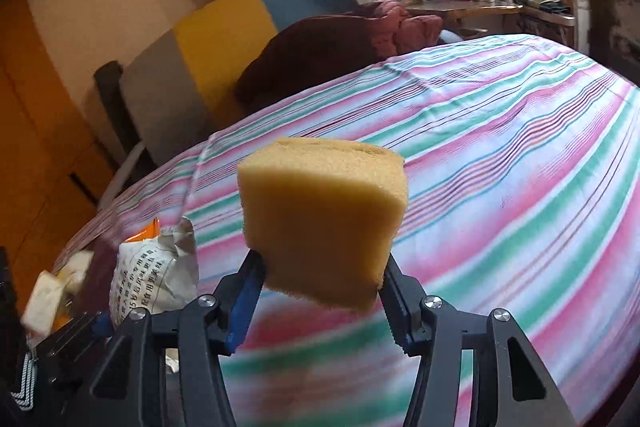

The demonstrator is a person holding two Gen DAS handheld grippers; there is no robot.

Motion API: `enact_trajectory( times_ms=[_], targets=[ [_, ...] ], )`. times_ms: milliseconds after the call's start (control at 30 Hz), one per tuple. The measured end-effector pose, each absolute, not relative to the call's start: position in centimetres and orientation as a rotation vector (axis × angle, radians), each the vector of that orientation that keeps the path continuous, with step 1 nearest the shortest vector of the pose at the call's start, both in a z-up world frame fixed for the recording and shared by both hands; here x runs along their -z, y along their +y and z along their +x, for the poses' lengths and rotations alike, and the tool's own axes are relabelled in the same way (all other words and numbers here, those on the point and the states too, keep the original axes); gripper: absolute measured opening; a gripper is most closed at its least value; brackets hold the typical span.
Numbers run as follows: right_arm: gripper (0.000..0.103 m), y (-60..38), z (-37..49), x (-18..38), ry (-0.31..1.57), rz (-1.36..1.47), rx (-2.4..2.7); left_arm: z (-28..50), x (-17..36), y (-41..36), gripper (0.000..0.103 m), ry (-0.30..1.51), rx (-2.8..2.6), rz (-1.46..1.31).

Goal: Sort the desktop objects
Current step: 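Lift the yellow sponge with the right tool while the left tool lifts the snack packet, then lower the sponge and snack packet into the gold tray and open both tools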

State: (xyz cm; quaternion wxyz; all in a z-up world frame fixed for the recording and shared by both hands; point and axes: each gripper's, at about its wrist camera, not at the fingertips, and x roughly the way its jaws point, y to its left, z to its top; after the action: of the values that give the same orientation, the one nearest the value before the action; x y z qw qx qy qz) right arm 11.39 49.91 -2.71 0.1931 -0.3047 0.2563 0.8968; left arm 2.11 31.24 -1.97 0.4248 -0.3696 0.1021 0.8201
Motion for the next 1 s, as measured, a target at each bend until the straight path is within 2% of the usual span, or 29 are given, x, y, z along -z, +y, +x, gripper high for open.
enact_trajectory(
  times_ms=[500, 733, 1000],
  targets=[
    [0.057, 37.8, 11.9, -2.2, 0.72, -0.977, -2.819, 5.5, -5.1, 15.5, 0.059, 0.138, -2.165, -0.714],
    [0.057, 28.7, 8.9, -4.0, 0.559, -1.169, -3.076, 3.3, -6.8, 5.2, 0.059, -0.025, -2.412, -0.741],
    [0.057, 20.4, 6.5, -3.9, 0.365, -1.374, -3.224, 0.2, -3.7, -3.7, 0.059, -0.18, -2.588, -0.922]
  ],
)
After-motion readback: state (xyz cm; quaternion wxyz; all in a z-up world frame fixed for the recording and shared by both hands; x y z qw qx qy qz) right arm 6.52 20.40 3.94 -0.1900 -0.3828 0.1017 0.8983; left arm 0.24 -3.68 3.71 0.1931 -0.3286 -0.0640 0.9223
